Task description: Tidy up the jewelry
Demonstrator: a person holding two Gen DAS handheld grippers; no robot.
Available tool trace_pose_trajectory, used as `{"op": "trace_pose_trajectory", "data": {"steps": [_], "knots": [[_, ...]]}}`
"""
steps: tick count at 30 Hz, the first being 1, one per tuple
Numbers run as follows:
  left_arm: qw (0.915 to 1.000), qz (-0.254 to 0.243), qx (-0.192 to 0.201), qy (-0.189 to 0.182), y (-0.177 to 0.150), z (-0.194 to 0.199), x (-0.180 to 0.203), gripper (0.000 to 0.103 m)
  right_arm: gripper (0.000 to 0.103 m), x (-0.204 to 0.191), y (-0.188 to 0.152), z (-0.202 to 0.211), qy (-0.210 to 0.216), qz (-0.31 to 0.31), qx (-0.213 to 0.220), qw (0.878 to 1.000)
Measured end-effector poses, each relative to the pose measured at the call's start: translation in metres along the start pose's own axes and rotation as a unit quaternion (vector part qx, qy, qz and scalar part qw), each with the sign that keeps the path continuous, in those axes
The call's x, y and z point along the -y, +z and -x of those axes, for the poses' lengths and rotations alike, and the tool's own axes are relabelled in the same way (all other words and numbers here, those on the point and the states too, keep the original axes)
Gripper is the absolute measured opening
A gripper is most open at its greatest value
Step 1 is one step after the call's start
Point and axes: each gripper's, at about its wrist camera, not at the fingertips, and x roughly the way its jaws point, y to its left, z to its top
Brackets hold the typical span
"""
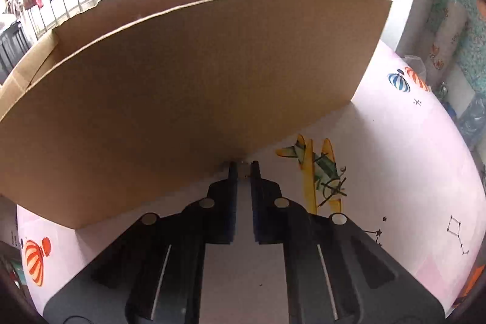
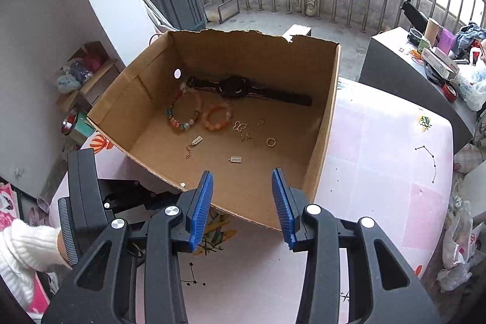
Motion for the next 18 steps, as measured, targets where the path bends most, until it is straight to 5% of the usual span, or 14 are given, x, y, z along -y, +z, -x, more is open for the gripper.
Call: {"op": "trace_pose_trajectory", "data": {"steps": [3, 8, 11, 15, 18], "knots": [[0.9999, -0.004, -0.006, 0.010, 0.001, 0.003, 0.003, 0.007, 0.040, 0.003, -0.001, 0.001, -0.006, -0.011, 0.012, 1.000], [0.9991, 0.007, -0.032, -0.028, -0.005, 0.018, -0.002, 0.007, 0.040, 0.012, -0.008, 0.013, -0.009, -0.019, 0.026, 0.999], [0.9980, 0.004, -0.002, -0.064, 0.000, 0.060, -0.003, 0.007, 0.040, 0.020, -0.013, 0.024, -0.029, -0.024, 0.048, 0.998], [0.9904, 0.013, 0.091, -0.104, 0.050, 0.128, -0.013, 0.007, 0.040, 0.035, -0.013, 0.028, -0.037, -0.050, 0.059, 0.996], [0.9925, 0.021, 0.049, -0.110, 0.109, 0.102, -0.025, 0.007, 0.040, 0.046, -0.012, 0.019, -0.040, -0.081, 0.055, 0.994]]}}
